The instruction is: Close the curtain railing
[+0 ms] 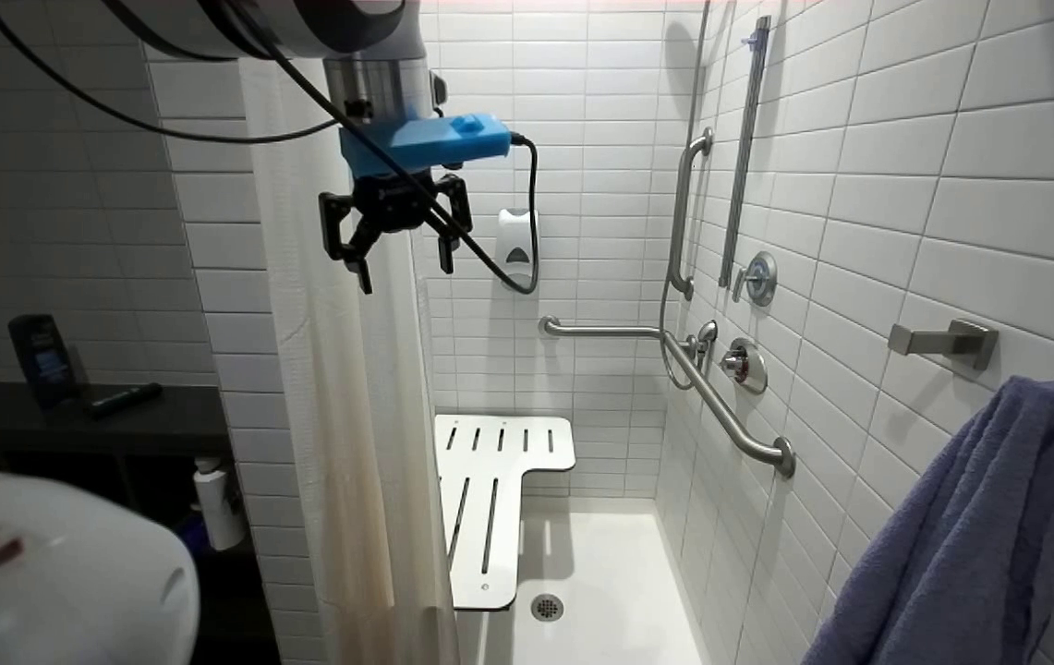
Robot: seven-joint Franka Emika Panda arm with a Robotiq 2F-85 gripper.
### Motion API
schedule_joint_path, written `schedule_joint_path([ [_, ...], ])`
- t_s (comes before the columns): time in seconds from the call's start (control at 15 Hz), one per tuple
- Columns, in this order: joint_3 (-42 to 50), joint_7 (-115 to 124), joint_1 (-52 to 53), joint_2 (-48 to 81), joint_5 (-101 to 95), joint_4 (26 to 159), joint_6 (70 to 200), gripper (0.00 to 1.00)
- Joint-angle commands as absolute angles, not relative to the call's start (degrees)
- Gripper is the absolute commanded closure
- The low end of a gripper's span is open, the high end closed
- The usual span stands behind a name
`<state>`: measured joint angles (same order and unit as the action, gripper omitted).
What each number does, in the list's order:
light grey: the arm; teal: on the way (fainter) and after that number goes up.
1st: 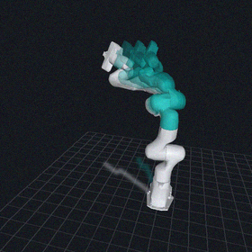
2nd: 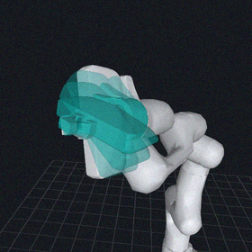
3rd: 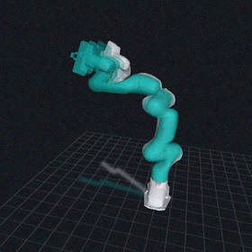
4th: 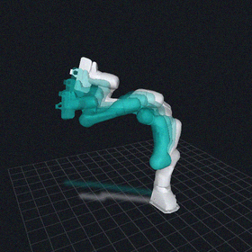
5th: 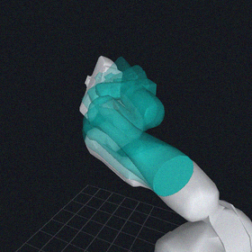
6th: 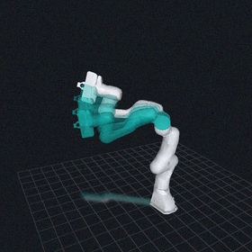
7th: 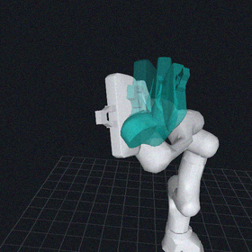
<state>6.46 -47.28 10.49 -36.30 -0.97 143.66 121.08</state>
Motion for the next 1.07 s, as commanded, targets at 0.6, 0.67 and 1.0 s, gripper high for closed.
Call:
schedule_joint_path([
  [0.6,8.88,-60.39,13.13,-37.17,0.2,145.99,132.19,0.0],
  [0.67,9.5,-62.99,13.76,-37.23,0.42,146.28,133.09,0.0],
  [1.0,13.24,-77.23,17.19,-37.45,3.72,147.36,135.54,0.0],
])
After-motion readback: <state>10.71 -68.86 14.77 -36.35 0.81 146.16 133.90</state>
